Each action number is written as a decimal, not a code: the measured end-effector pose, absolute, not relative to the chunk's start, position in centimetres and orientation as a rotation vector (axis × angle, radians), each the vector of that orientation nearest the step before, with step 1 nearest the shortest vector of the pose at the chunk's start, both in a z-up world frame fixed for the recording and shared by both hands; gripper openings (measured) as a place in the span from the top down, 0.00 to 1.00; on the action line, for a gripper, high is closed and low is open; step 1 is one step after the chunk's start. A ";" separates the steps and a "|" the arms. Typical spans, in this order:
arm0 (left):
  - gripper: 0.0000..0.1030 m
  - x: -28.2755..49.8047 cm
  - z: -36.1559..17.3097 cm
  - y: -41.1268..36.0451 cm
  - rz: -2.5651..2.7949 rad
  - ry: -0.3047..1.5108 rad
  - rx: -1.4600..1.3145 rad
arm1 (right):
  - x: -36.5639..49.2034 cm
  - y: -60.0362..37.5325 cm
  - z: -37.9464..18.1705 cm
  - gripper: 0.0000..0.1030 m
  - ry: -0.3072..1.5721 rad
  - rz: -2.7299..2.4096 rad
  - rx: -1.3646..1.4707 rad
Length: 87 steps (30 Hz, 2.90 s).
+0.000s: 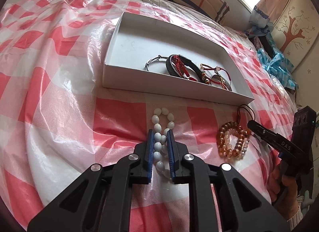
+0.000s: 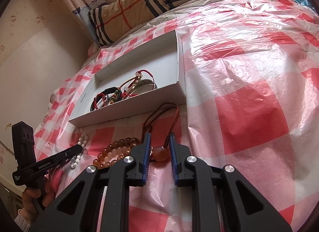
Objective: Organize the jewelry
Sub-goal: 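Grasp the white bead bracelet with the left gripper while the right grasps the brown cord necklace, then lower both held items into the white box and open both grippers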
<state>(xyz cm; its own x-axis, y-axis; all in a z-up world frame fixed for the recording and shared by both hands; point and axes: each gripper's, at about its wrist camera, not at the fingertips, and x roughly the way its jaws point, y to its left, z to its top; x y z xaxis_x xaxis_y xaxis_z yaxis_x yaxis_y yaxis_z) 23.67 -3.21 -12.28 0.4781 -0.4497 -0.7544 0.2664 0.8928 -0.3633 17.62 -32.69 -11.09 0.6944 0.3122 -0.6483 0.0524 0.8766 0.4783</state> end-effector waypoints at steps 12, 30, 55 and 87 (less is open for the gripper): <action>0.77 23.8 -12.4 -3.1 -0.491 0.983 -0.248 | 18.1 -32.8 -11.5 0.82 0.823 0.159 0.503; 0.93 23.8 -12.5 -3.0 -0.424 0.983 -0.240 | 17.6 -32.1 -10.7 0.92 0.784 0.172 0.478; 0.93 22.0 -3.8 -6.4 -0.549 0.819 -0.142 | 18.5 -32.0 -8.5 0.62 0.849 0.041 0.321; 0.93 28.6 -2.2 -9.1 -0.613 0.744 -0.263 | 23.1 -29.9 -2.1 0.97 0.633 0.293 0.539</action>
